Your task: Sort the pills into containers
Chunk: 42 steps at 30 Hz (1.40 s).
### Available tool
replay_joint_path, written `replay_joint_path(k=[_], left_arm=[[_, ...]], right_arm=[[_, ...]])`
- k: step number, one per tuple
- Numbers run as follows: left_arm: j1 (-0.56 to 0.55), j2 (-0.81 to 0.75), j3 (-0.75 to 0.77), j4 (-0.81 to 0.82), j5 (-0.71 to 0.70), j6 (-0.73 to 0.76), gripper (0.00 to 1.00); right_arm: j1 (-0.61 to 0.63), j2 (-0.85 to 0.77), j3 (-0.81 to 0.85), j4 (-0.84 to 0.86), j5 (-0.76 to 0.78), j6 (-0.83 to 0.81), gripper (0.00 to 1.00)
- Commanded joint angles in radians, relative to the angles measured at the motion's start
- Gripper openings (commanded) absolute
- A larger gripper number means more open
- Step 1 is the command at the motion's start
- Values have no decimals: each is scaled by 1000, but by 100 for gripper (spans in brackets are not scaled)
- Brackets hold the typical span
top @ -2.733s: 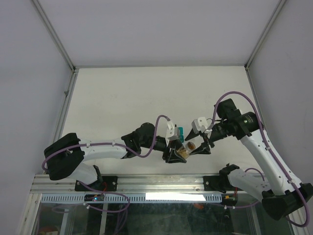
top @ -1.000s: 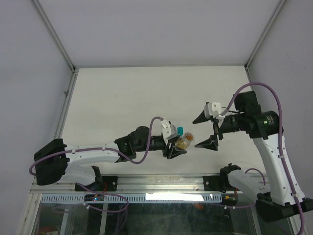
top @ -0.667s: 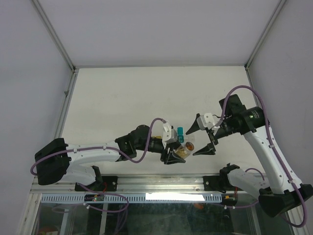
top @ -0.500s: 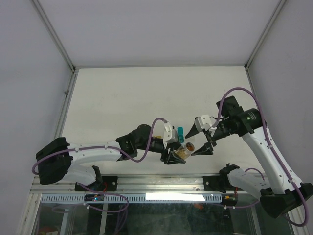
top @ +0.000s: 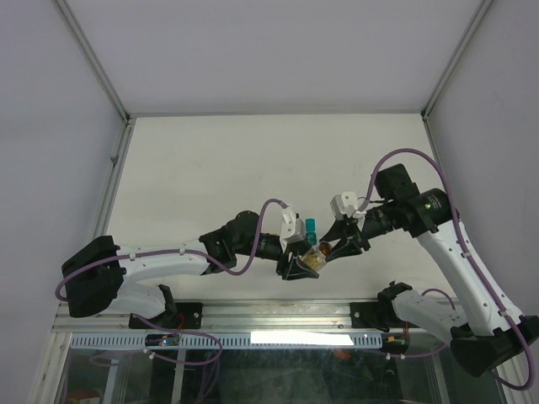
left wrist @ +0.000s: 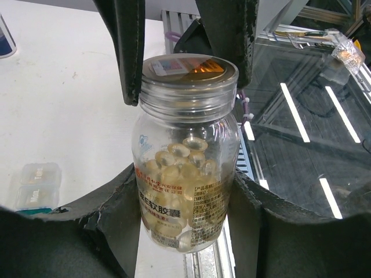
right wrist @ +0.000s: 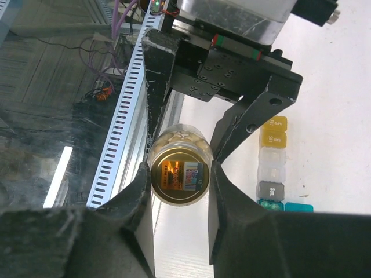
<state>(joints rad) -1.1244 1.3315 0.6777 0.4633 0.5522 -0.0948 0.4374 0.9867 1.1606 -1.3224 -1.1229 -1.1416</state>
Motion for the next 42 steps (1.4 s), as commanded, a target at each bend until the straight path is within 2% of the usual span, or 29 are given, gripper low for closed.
replay_joint_path(k=[1,4,6,9,13,17,23,26,29,31,34,39,42], left_arm=[[5,-39,36,32,-103,-8,0],[5,-57,32,1,-273,-7,0],[5,-65,23,7,-300,-7,0],[5,-68,18,30,-286,-14,0],[5,-66,14,44,-266,-20,0],[5,-70,9,54,-258,-25,0],[5,-69,10,58,-258,-26,0],[5,-68,12,59,-256,-29,0],[6,-68,13,62,-263,-32,1],[6,-69,10,66,-268,-38,11],[6,-75,-2,89,-274,-49,34],[6,-101,-45,132,-278,-43,78],[8,-123,-71,128,-297,-10,98]], right_arm=[[6,0,15,153,55,256,15],[5,19,20,206,105,364,12],[4,20,9,224,108,382,12],[4,19,-2,238,115,384,16],[4,20,-8,224,102,362,32],[6,18,-10,218,104,354,42],[6,20,-15,209,102,342,46],[6,18,-15,206,99,339,44],[6,18,-16,209,95,342,30],[6,18,-19,218,97,354,21],[-1,15,-21,235,100,377,15],[-77,15,-21,242,46,381,12],[-151,14,-29,259,16,384,11]])
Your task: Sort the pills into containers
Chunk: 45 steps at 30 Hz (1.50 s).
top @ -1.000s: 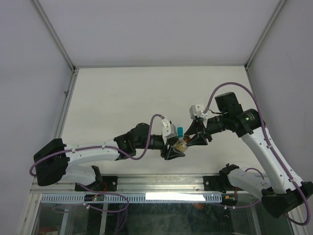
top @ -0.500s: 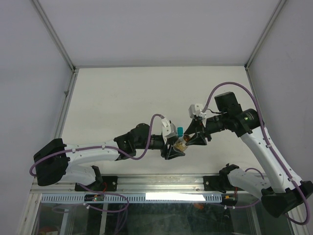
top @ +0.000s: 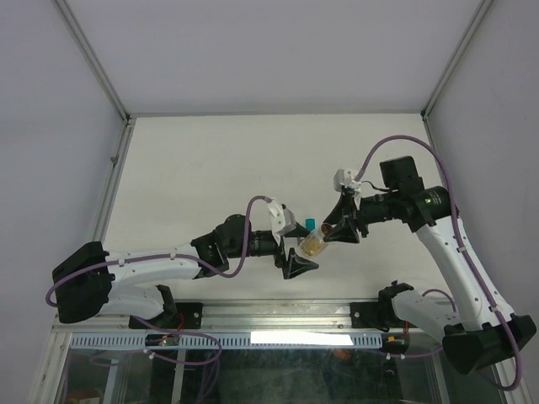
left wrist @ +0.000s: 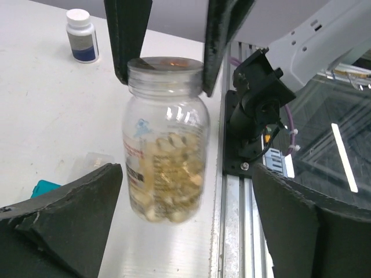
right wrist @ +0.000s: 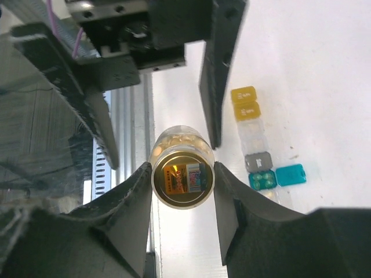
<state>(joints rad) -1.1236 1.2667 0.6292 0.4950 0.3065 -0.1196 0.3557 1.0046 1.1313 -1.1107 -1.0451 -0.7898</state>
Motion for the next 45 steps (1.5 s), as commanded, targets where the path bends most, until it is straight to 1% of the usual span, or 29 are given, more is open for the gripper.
replay_joint_path(k=[1,3,5,8,10,11,13,16,21,25,29,30,32,35,38,42,44,45], left_arm=[[10,-68,-32,91,-65,19,99],[22,-94,-62,85,-68,28,99],[34,-117,-84,56,-95,56,99],[40,-134,-100,-49,-203,130,99],[41,-131,-106,-121,-285,177,99],[41,-125,-105,-144,-320,197,99],[42,-110,-107,-174,-368,225,99],[49,-77,-101,-204,-400,272,99],[63,-51,-94,-232,-387,325,99],[73,-45,-108,-223,-364,327,99],[77,-35,-109,-224,-372,325,99],[79,-33,-109,-225,-372,324,99],[80,-27,-109,-226,-372,327,99],[85,-11,-105,-237,-367,333,99],[85,-2,-103,-246,-332,350,98],[85,3,-112,-240,-282,388,97],[85,1,-116,-242,-259,406,98],[85,-3,-118,-240,-247,415,98]], right_arm=[[-89,-5,-3,57,-60,37,11],[-137,-5,-4,80,-55,56,11],[-184,-2,-7,130,-11,103,10],[-263,21,-41,277,174,192,9],[-341,75,-59,370,316,228,8],[-383,95,-62,410,360,235,8],[-494,171,-55,498,406,251,8],[-588,274,-12,581,454,271,9],[-620,464,111,633,541,277,11],[-627,605,208,654,629,298,12],[-632,704,277,688,699,300,15],[-632,732,292,689,715,299,18],[-632,771,327,675,724,292,21],[-632,806,349,662,724,280,30],[-635,807,345,650,711,267,44],[-643,770,330,620,685,235,70],[-650,723,312,597,659,212,78],[-652,692,297,589,641,198,80]])
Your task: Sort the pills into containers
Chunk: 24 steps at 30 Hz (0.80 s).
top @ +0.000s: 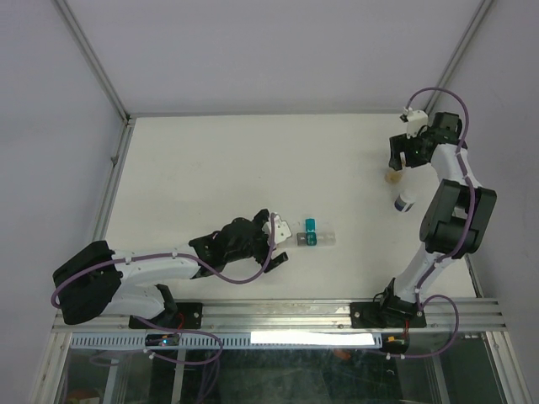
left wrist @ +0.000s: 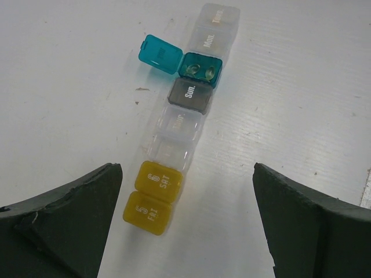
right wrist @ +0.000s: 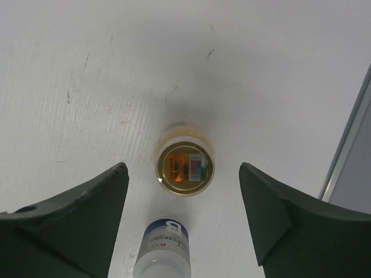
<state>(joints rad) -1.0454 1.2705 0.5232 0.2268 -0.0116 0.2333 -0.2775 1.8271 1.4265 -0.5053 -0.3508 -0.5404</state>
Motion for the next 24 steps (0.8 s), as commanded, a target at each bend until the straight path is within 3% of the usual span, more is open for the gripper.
replay_joint_path(k=[1,3,6,10,12,15,24], left_arm=[[7,-11,-16,28,87,72,98],[7,-20,-25,32,121,106,98],[7,-24,-41,45,151,165,98],[7,-4,-32,45,140,199,98],[8,6,-24,49,137,197,97],[8,28,-20,74,131,193,94],[35,188,53,95,92,193,80]], right_arm=[[-21,-171,-14,-32,-78,-67,81],[-22,-262,-56,-75,-189,-108,82],[-4,-391,-134,-238,-479,-239,81],[146,-506,-273,-415,-742,-413,80],[240,-543,-341,-403,-782,-399,79],[316,-574,-412,-272,-808,-250,77],[340,-480,-435,-117,-749,-53,58]])
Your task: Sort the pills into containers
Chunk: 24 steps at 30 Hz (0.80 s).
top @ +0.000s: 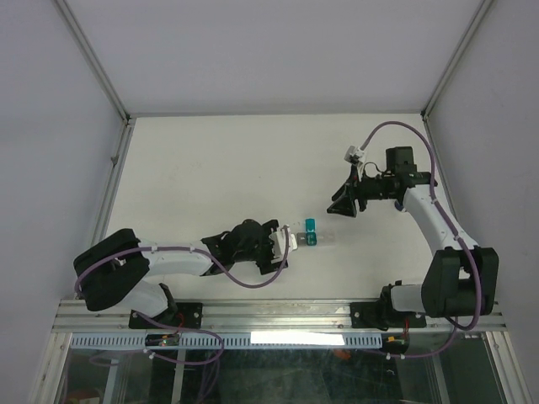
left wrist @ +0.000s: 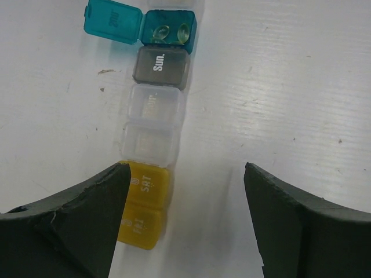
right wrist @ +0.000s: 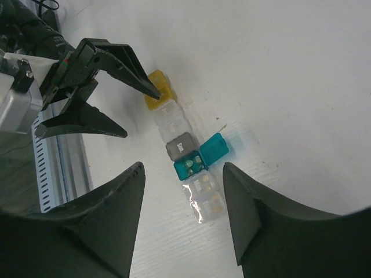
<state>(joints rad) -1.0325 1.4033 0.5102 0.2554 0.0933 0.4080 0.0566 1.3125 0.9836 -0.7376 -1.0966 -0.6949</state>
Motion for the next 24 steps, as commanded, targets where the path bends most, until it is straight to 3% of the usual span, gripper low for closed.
replay_joint_path(k=[1,7,17,21,24], left_arm=[[28,72,76,68,-14,17,79],[47,88,94,99,-8,24,79],[91,125,101,101,145,63,78],[108,168,124,94,160,69,70],[116,197,145,87,165,71,69]], right_arm=[[7,48,8,130,23,115,58],[8,125,26,146,120,127,53],[11,228,28,173,160,161,47],[28,268,29,201,192,208,41],[41,300,40,202,202,230,39]])
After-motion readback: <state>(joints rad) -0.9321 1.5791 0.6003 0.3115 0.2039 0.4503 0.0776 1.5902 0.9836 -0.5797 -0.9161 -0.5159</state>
